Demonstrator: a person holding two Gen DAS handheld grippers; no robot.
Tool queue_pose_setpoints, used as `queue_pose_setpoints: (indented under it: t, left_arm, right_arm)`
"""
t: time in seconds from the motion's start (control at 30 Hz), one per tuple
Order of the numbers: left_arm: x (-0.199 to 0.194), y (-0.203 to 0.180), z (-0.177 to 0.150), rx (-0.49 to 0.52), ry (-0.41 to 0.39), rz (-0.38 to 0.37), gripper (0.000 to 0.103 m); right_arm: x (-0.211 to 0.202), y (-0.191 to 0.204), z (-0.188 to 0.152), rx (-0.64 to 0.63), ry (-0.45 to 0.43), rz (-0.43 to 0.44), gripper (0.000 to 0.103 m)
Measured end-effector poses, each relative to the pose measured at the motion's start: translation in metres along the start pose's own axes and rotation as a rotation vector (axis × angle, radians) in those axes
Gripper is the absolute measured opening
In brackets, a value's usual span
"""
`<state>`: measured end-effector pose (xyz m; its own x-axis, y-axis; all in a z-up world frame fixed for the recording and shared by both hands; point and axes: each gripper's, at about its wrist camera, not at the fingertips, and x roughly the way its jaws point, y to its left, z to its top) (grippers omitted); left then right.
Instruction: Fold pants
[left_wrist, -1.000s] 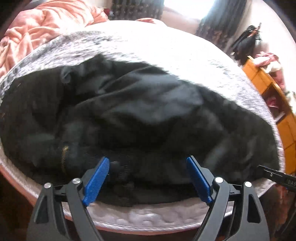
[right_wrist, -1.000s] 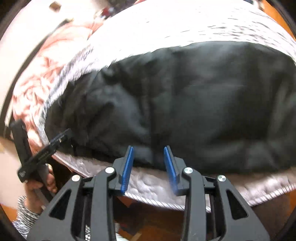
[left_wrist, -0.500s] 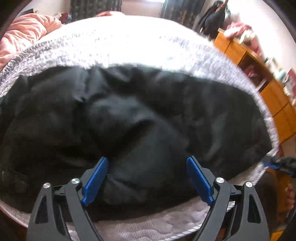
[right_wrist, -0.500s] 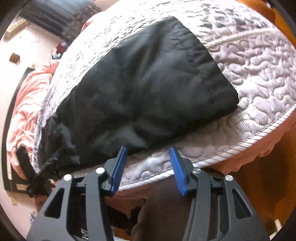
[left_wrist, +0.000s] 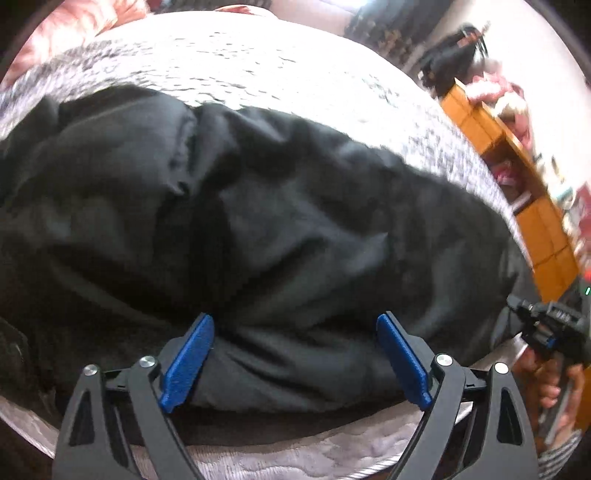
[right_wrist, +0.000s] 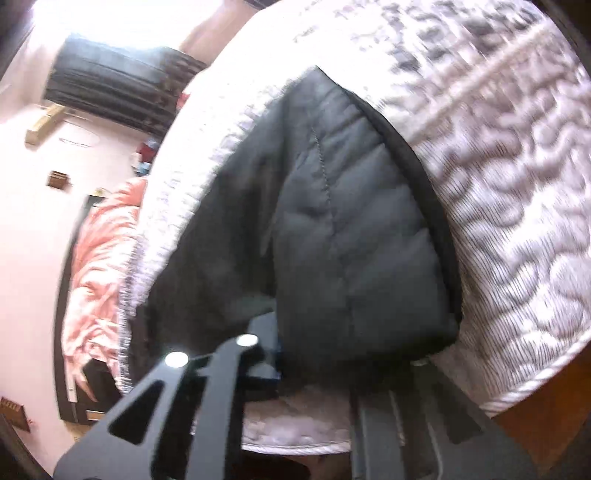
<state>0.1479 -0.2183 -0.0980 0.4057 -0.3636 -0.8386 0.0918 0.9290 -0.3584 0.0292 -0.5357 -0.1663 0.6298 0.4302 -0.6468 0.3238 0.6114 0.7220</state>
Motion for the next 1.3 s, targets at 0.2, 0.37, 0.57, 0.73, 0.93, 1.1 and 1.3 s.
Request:
queue_pose_setpoints:
  t: [0.2, 0.37, 0.57, 0.73, 0.93, 1.1, 1.3]
  left_arm:
    - [-0.034, 0.011, 0.014, 0.03, -0.154, 0.102, 0.086]
    - [-0.007, 0.026, 0.016, 0.049, -0.082, 0.145, 0.086]
    - [-0.002, 0.019, 0.009, 0.097, -0.079, 0.149, 0.092]
    - [-0.032, 0.039, 0.013, -0.048, -0.106, 0.054, 0.092]
    - [-0.07, 0.08, 0.001, -0.152, -0.147, 0.046, 0.092]
    - [-0.095, 0.104, -0.006, -0.199, -0.188, 0.055, 0.092]
    - [-0.114, 0.129, -0.003, -0.267, -0.23, 0.068, 0.092]
  right_arm:
    - [-0.042, 0.038, 0.028, -0.097, -0.146, 0.05, 0.006]
    - [-0.042, 0.002, 0.045, -0.043, -0.152, -0.159, 0.006]
    - [-0.022, -0.024, 0.037, 0.004, -0.089, -0.195, 0.006]
    - [-0.062, 0.037, 0.037, -0.159, -0.198, -0.153, 0.006]
    - [-0.063, 0.17, 0.004, -0.587, -0.251, -0.232, 0.007]
    - [-0.02, 0.246, -0.04, -0.875, -0.194, -0.265, 0.008]
    - [0.05, 0.281, -0.093, -1.012, -0.022, -0.233, 0.008]
